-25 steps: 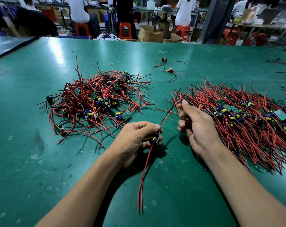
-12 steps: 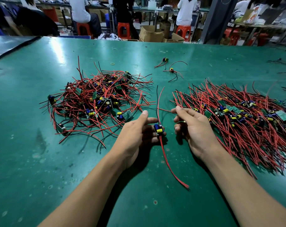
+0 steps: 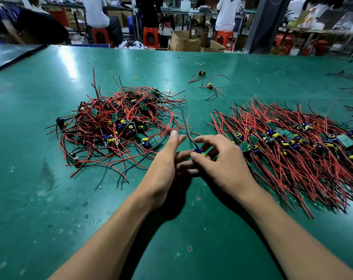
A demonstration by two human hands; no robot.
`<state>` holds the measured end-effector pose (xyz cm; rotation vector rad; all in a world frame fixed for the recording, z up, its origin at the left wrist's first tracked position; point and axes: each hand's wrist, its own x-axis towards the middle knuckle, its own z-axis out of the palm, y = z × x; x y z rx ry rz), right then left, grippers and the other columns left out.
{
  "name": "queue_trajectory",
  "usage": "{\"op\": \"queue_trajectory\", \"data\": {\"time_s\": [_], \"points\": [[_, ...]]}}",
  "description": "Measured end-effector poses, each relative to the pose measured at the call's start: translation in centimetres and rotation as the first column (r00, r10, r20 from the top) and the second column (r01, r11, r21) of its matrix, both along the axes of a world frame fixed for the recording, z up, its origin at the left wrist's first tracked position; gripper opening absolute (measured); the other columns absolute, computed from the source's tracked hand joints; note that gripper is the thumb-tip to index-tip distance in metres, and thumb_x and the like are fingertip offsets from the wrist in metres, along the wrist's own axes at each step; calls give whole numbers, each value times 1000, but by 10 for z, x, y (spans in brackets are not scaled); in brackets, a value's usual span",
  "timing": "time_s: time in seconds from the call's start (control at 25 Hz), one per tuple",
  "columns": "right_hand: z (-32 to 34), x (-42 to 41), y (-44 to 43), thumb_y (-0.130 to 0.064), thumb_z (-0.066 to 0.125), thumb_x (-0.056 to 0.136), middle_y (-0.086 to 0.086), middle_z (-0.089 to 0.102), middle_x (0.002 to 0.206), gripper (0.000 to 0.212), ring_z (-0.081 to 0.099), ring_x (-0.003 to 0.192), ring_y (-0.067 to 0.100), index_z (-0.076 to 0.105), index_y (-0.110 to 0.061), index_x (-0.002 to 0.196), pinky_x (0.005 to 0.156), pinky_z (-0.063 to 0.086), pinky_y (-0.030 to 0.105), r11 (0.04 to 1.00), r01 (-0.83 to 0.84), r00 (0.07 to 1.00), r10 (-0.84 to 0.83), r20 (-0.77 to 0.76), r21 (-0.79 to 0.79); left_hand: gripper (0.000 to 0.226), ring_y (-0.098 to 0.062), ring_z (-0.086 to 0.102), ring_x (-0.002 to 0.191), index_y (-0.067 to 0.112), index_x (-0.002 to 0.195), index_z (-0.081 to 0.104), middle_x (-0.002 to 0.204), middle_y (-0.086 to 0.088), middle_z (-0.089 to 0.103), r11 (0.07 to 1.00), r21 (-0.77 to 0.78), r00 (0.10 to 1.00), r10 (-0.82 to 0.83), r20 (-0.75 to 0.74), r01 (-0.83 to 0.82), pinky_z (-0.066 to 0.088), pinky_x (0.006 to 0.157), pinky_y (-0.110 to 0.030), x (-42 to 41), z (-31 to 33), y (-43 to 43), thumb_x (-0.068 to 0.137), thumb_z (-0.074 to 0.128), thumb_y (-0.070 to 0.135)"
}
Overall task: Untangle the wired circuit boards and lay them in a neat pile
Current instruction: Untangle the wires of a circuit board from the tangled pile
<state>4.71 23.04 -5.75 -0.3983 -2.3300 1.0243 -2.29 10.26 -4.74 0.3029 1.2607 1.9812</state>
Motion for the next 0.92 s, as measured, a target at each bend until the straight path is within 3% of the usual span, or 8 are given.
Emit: {"op": "queue_trajectory", "data": {"time_s": [0.08, 0.12, 0.2, 0.32, 0.48, 0.6, 0.72, 0.92], "points": [[3, 2, 6, -20, 77, 85, -2, 65, 101, 23, 59, 79, 2, 73, -19, 107, 74, 46, 12, 988, 134, 991, -133, -24, 74, 24, -21, 71, 71, 25, 115, 59, 96, -6, 73, 994, -57, 985, 89, -145, -98, 60, 68, -38, 4, -1, 0, 99, 50, 40], [4, 4, 10, -23, 75, 87, -1, 64, 104, 22, 61, 82, 9, 73, -19, 108, 79, 49, 21, 966, 221, 975, -220, -22, 130, 17, -21, 69, 69, 24, 111, 62, 97, -5, 72, 972, -123, 933, 154, -325, -203, 60, 68, -39, 4, -3, -2, 98, 55, 31], [6, 8, 19, -27, 70, 91, 1, 62, 109, 24, 62, 91, 20, 73, -20, 113, 82, 48, 32, 901, 377, 923, -384, -10, 213, 14, -17, 66, 71, 21, 106, 69, 91, 3, 72, 869, -191, 683, 205, -701, -457, 57, 73, -34, 1, -9, -6, 93, 63, 20], [8, 11, 28, -24, 64, 94, 6, 57, 118, 28, 59, 101, 28, 70, -17, 121, 82, 43, 34, 846, 485, 864, -502, 23, 223, 20, -14, 63, 84, 17, 104, 70, 97, 4, 66, 763, -171, 494, 214, -843, -623, 50, 86, -27, -5, -9, -11, 88, 64, 8], [9, 10, 19, -16, 66, 92, 8, 54, 117, 29, 58, 102, 29, 71, -13, 120, 89, 46, 38, 813, 486, 868, -491, -73, 321, 34, -17, 57, 101, 14, 114, 65, 116, -3, 51, 689, -218, 470, 199, -860, -691, 46, 94, -26, -16, -9, -19, 83, 60, -2], [3, 4, 2, -15, 67, 92, 3, 58, 105, 18, 58, 92, 17, 74, -9, 107, 89, 45, 27, 909, 214, 976, -180, -127, 357, 44, -22, 56, 103, 14, 126, 58, 124, -7, 55, 651, -330, 539, 146, -829, -684, 43, 99, -32, -23, -9, -20, 83, 62, 4], [-10, -1, -7, -21, 67, 92, -1, 60, 103, 17, 59, 95, 15, 75, -12, 104, 91, 48, 30, 950, -42, 998, 27, 55, 310, 44, -29, 62, 96, 12, 124, 59, 115, -8, 65, 635, -364, 577, 161, -800, -681, 47, 95, -41, -28, -9, -20, 81, 65, 6], [-14, -2, 11, -23, 70, 90, 2, 64, 107, 19, 58, 106, 22, 76, -12, 105, 99, 44, 33, 960, 80, 984, -119, 130, 269, 31, -24, 64, 92, 13, 110, 69, 109, -6, 64, 643, -340, 557, 163, -814, -686, 49, 95, -35, -28, -11, -18, 80, 68, 7]]}}
